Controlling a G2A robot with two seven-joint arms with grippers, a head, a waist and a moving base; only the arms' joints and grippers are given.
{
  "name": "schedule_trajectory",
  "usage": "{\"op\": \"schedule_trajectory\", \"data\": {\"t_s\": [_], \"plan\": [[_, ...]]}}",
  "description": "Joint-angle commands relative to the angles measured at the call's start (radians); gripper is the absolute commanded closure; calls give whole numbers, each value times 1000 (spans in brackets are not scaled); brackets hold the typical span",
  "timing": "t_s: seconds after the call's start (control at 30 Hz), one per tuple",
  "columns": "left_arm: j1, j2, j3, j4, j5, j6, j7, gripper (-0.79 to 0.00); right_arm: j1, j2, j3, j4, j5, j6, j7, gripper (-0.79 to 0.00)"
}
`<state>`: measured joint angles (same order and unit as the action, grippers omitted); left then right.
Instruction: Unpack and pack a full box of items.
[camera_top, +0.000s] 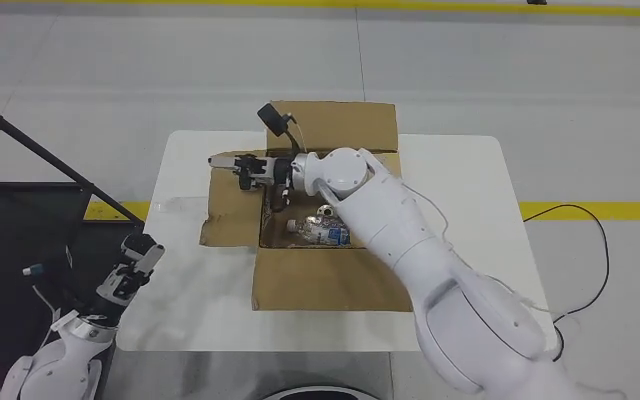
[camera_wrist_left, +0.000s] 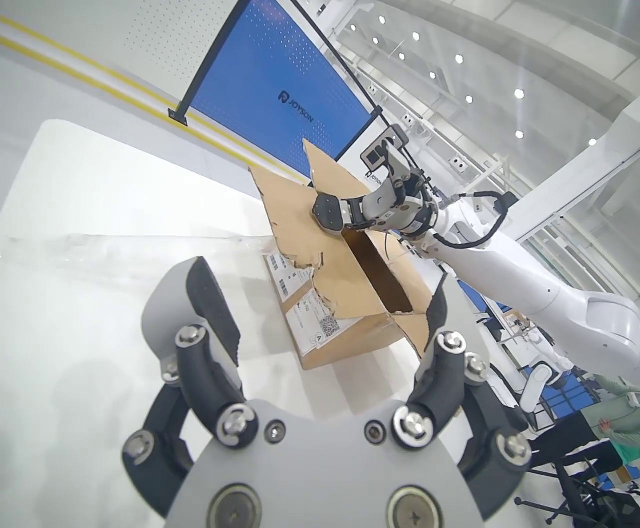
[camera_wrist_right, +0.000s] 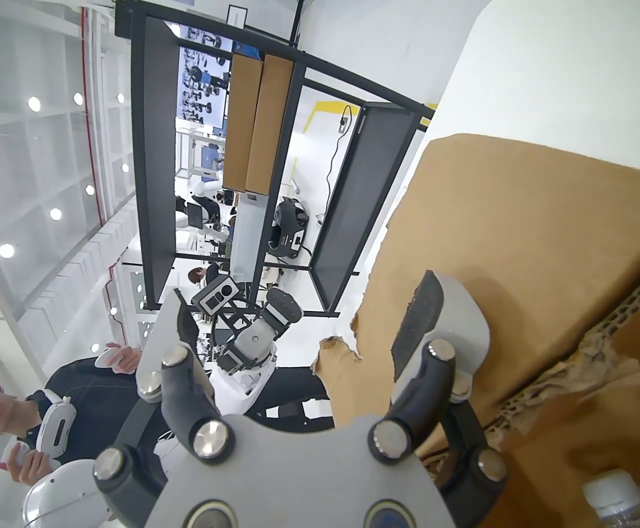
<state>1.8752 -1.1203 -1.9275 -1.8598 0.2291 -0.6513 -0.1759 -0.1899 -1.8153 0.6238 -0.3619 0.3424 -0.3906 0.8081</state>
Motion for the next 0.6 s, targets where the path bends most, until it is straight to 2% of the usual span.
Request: {"op": "schedule_trajectory", "data": {"t_s": [0.0, 0.2, 0.37, 0.57], "plan": [[-5, -2, -4, -14, -2, 24, 17, -785, 7, 5, 16, 11, 7, -38, -1, -785], [-23, -1, -52, -95, 0, 58, 21, -785, 22, 41, 77, 35, 23, -193, 26, -785], [-59, 3, -76, -174, -39, 97, -21, -785, 15, 92, 146, 46, 47, -333, 26, -785], [-117, 8, -41, -275, -44, 159, -102, -785, -27, 163, 229, 18, 56, -458, 6, -785]]}}
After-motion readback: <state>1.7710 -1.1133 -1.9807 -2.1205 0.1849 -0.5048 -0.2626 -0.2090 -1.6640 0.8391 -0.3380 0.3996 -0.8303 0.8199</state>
